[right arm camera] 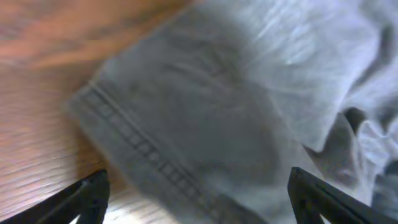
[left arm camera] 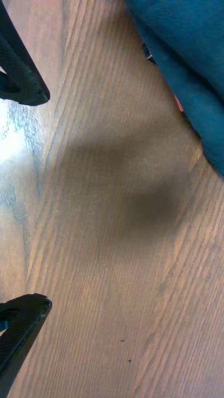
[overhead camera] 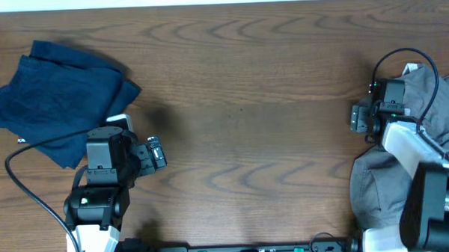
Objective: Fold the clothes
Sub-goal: 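Reach the right gripper to the grey shorts and grasp the fabric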
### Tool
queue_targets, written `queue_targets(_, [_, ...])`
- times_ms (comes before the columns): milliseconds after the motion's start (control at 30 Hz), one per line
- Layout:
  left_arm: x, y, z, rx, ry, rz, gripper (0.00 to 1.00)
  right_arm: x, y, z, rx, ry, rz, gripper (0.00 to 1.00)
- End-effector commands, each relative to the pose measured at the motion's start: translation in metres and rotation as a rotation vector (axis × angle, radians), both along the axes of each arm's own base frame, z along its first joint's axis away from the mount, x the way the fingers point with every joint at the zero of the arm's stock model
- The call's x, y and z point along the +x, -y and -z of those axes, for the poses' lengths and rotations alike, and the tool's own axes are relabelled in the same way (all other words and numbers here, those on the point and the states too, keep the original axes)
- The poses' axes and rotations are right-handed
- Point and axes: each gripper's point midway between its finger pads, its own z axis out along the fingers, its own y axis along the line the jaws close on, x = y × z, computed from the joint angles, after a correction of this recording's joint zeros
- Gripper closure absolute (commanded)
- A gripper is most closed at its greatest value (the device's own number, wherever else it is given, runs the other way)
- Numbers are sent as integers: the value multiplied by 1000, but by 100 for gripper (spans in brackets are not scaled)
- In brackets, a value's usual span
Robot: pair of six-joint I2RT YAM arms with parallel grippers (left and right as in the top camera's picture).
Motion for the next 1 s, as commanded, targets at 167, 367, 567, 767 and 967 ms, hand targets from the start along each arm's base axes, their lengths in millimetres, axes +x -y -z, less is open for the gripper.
queue_targets(167, [5, -1, -11, -2, 30, -2, 2, 5, 7, 26, 13, -26, 13, 64])
queue_targets(367, [13, 0, -18, -3, 72, -3, 2, 45, -14, 12, 127, 154, -73, 94])
queue_targets(567, [23, 0, -28, -5, 131, -3, 2, 120, -4, -74, 159, 651, 2, 97])
queue_targets(767, [29, 0, -35, -6, 168, -3, 2, 171, 2, -174, 179, 918, -5, 92])
queue_targets(967, [29, 0, -34, -6, 167, -3, 2, 172, -4, -177, 212, 706, -24, 1])
